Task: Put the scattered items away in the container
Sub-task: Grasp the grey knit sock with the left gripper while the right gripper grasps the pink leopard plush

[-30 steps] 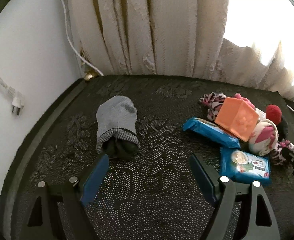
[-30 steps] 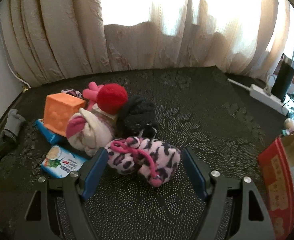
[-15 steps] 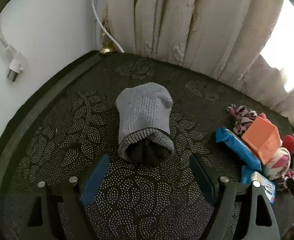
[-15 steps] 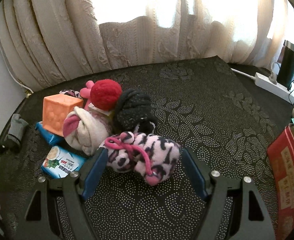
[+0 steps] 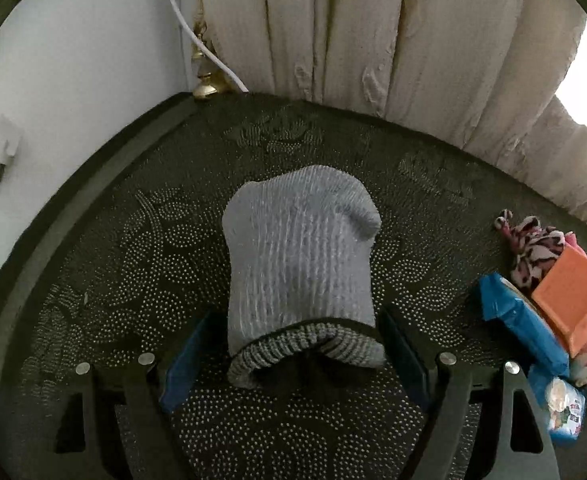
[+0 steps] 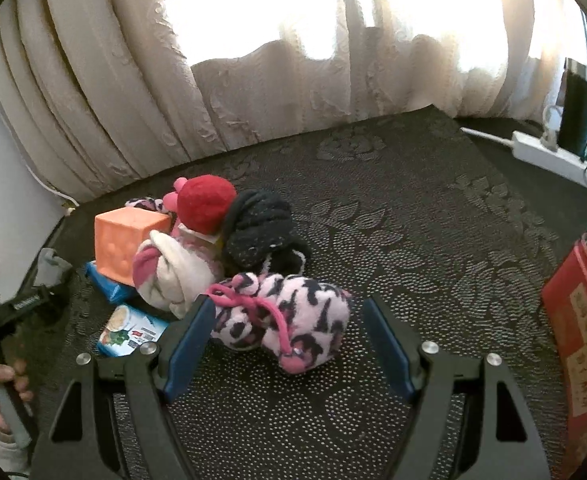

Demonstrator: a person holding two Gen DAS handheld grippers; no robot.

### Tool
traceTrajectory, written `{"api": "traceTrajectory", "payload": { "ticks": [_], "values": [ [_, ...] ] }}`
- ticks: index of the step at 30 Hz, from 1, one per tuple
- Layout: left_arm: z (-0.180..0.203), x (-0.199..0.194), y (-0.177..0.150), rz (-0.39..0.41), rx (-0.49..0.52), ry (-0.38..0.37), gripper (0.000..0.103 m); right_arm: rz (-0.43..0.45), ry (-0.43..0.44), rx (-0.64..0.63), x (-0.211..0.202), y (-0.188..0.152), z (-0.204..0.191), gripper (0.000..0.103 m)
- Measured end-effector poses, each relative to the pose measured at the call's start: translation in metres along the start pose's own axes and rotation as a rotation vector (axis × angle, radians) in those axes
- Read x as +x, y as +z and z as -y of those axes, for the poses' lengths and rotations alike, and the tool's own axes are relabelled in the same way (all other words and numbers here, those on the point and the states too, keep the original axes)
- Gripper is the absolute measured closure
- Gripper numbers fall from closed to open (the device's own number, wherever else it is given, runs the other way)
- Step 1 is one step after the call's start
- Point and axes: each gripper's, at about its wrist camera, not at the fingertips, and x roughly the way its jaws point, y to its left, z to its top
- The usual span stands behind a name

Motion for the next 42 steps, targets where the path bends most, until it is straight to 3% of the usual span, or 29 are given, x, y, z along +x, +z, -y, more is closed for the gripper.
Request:
{"api": "traceTrajectory", "payload": {
  "ticks": [3,6,15,22,25,42],
  "values": [
    [-0.002,-0.005,0.001,0.014,-0.02,-0.038,0.054,-0.009,0.019,0.0,0.004,0.0,-0.001,0.024],
    [-0.001,-0.016,0.0,0.032,-0.018,-0.067,0.064,-0.023,0.039,0.014,0.007,0.0,0.002,0.024],
    [0.034,-0.073,-0.007,0.133,0.058,-0.225,0.065,-0.089,0.106,0.056,0.022,0.0,0.009,0.025],
    [0.055,-0.094,-0.02,0.125,0.106,-0.305,0.065,-0.072,0.086,-0.007,0.016,-0.003,-0.003,0.05],
    [0.062,-0.097,-0.025,0.121,0.127,-0.32,0.065,-0.051,0.067,-0.028,0.011,-0.003,-0.006,0.055],
    [0.09,-0.136,-0.044,0.179,0.235,-0.395,0.065,0.104,-0.022,-0.008,-0.038,0.008,-0.003,0.056]
  ]
}}
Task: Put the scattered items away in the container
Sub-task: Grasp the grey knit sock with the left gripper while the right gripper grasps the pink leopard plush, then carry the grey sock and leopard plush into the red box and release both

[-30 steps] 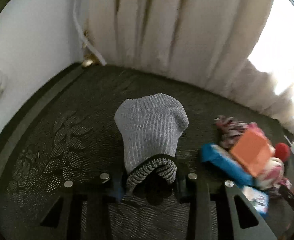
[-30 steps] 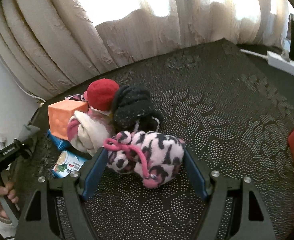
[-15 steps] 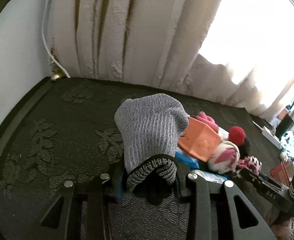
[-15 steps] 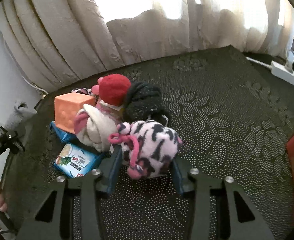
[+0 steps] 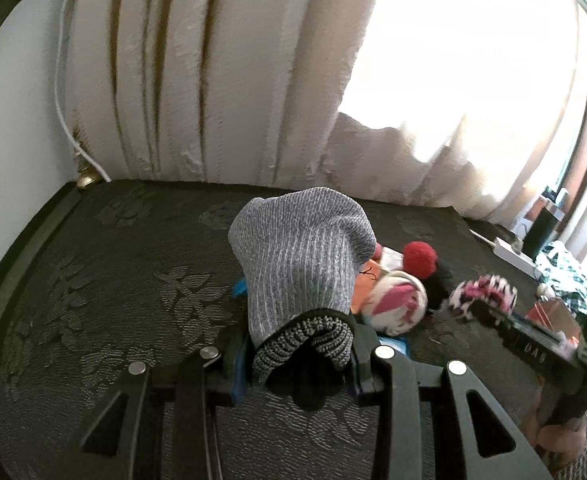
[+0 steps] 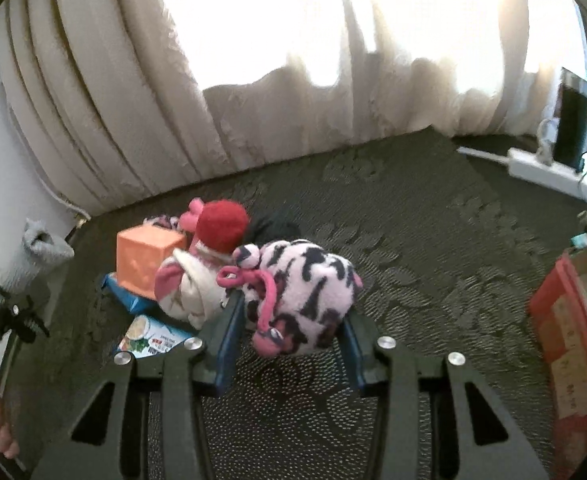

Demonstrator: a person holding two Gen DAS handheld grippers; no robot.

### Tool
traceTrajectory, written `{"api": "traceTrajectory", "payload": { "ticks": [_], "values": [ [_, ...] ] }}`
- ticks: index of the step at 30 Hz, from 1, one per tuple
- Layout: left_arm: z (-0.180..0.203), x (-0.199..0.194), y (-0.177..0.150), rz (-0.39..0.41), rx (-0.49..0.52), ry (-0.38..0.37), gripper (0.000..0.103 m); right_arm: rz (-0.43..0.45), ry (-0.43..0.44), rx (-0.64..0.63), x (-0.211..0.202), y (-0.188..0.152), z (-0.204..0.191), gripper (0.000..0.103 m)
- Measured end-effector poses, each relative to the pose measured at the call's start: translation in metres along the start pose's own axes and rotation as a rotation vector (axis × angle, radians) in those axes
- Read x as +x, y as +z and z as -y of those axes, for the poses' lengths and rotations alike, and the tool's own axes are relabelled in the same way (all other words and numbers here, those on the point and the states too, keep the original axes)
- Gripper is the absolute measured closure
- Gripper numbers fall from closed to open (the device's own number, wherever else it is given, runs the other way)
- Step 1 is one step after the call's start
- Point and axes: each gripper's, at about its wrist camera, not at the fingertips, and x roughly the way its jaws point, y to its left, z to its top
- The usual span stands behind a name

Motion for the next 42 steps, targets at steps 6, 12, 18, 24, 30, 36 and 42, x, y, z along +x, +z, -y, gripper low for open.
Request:
{"api": "traceTrajectory", "payload": {
  "ticks": [6,12,18,24,30,36,42],
  "values": [
    [0.028,-0.003,-0.006,-0.006,0.056,-0.036,0.065,0.141,-0.065,-0.003,-0.063,0.003,0.005,0.054],
    [0.062,-0.006,-0.013,-0.022,0.105,-0.088,0.065,0.212,-0.193,0.026,-0.119,-0.02,0.041,0.053],
    [0.108,-0.014,-0.014,-0.019,0.167,-0.154,0.065,0.226,-0.336,0.115,-0.165,-0.046,0.101,0.052],
    [0.17,-0.018,-0.019,-0.031,0.236,-0.253,0.065,0.246,-0.434,0.194,-0.197,-0.064,0.151,0.051],
    [0.234,-0.015,-0.031,-0.057,0.312,-0.33,0.065,0.236,-0.447,0.206,-0.204,-0.076,0.173,0.049],
    [0.29,-0.01,-0.039,-0.076,0.38,-0.38,0.065,0.24,-0.445,0.218,-0.21,-0.082,0.188,0.048],
    [0.332,0.002,-0.042,-0.098,0.424,-0.416,0.065,0.256,-0.448,0.249,-0.217,-0.085,0.201,0.048]
  ]
}}
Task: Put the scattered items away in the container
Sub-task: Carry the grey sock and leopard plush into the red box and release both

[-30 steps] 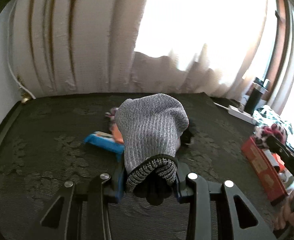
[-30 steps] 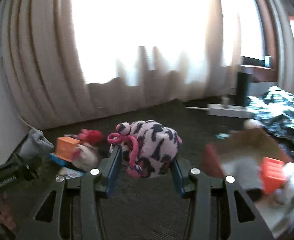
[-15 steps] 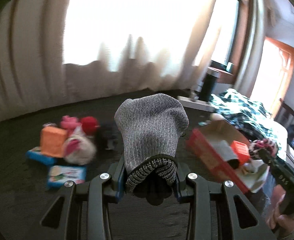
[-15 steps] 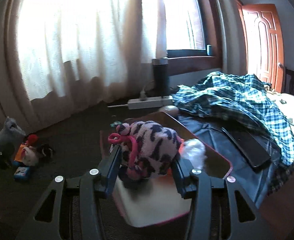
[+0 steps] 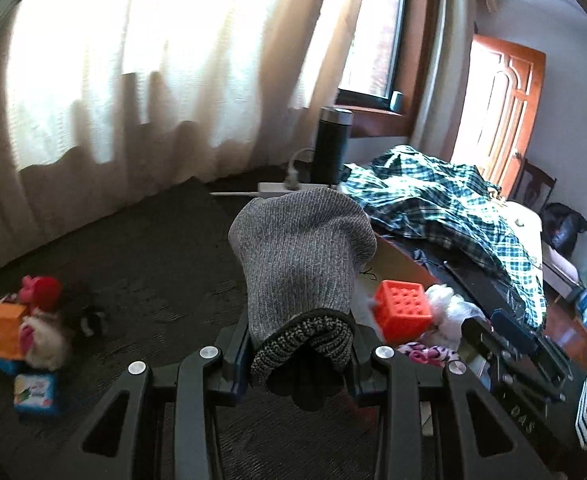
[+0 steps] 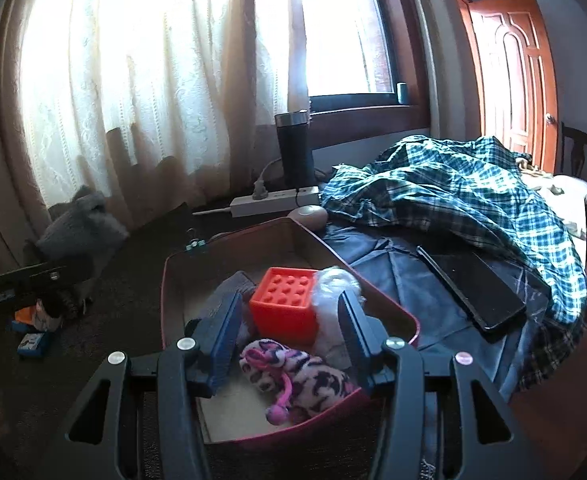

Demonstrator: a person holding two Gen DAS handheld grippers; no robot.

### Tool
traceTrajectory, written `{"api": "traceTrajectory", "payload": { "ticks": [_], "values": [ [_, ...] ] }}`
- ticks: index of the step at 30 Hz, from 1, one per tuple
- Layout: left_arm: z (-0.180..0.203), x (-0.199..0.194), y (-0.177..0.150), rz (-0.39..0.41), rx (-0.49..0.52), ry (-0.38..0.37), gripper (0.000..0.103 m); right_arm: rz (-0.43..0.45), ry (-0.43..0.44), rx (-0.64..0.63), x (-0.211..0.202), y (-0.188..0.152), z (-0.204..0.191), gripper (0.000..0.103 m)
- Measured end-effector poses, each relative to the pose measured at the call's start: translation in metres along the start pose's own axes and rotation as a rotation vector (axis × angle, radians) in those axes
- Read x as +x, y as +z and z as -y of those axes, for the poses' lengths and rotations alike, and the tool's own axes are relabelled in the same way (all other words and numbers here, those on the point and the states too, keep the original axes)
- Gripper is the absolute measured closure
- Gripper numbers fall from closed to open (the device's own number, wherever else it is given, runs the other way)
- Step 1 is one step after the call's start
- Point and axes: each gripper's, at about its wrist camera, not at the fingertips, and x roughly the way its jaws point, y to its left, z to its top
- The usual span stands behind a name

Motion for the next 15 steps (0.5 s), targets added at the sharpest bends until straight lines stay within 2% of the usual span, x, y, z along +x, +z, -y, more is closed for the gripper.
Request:
{"api": "traceTrajectory", "payload": {
  "ticks": [7,12,15],
  "values": [
    [0.019,0.035,0.009,-0.051,0.013,-0.059,0.064,-0.011,0.0,0.018,0.007,-0.001,0.006,0.049],
    [0.026,0.062,0.013,-0.103,0.007,-0.106,0.048,-0.019,-0.012,0.031,0.012,-0.002,0.009,0.049],
    [0.021,0.065,0.01,-0.11,-0.006,-0.099,0.048,-0.02,-0.016,0.038,0.014,-0.002,0.012,0.049]
  ]
}}
